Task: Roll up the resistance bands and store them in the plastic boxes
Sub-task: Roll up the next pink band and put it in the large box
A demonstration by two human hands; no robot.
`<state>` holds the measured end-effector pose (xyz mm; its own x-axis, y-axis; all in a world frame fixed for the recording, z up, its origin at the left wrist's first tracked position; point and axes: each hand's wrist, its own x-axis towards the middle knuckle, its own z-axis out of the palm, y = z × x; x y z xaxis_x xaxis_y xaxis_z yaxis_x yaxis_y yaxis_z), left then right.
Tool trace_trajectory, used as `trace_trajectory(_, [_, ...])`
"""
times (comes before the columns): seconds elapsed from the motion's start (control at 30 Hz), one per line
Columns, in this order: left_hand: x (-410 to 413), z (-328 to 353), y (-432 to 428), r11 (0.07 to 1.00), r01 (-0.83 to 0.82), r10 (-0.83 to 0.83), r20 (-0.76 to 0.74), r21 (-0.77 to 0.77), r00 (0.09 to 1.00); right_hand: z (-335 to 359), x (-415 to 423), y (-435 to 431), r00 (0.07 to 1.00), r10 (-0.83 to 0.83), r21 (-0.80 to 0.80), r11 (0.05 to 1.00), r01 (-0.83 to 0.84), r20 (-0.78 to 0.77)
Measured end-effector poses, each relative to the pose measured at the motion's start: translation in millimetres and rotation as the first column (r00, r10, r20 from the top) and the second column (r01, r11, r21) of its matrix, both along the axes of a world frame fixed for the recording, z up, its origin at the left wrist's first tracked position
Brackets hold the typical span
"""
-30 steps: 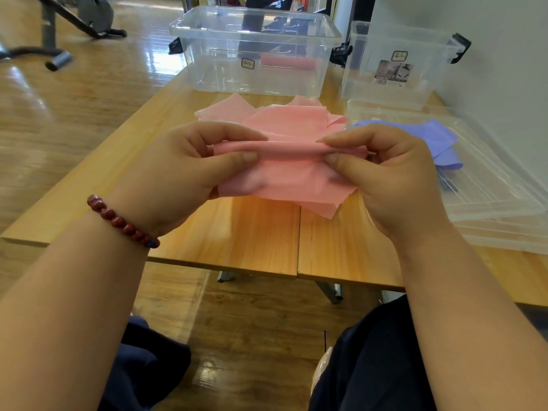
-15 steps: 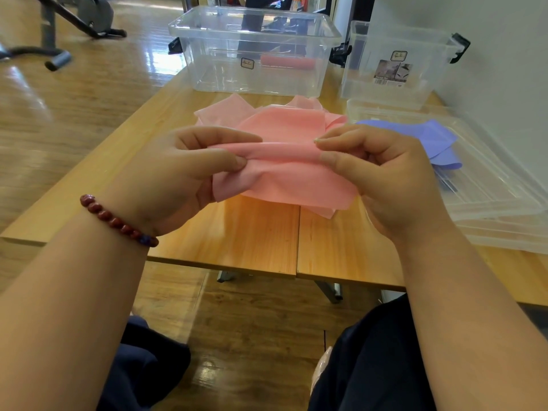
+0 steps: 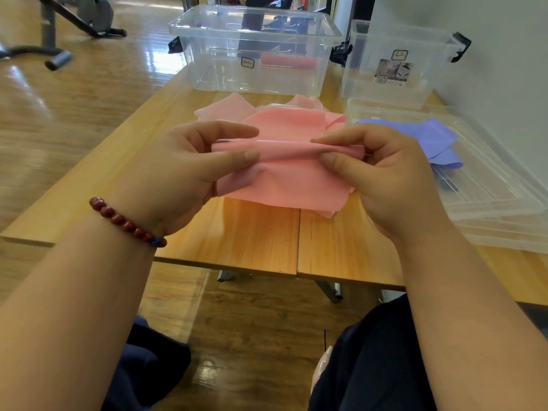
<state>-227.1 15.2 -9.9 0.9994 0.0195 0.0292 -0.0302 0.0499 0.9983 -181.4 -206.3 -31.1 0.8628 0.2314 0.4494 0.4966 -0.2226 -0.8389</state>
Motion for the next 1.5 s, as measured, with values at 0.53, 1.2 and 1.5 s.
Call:
trace_trajectory(0.53, [-1.9,-0.5,0.3,0.991,-0.029,0.019,0.076,0.127,0.997,0.6,1.4,-1.0,1.000,0.021,0.052,0.998,-0.020,-0.013])
trace_trajectory(1.2, [0.4,-3.1,2.8,0.995,-0.020,0.013,0.069,0.101,0.998,-0.9,2.1,-1.4,0.994,0.104,0.055,0.993,-0.103,-0.018])
trace_trajectory(1.5, [2.0,-5.0,3.9,0.978,-0.010,-0.002,0.058,0.208,0.998,2.4,-0.2,-1.5,1.000,0.025,-0.077,0.997,-0.026,-0.007])
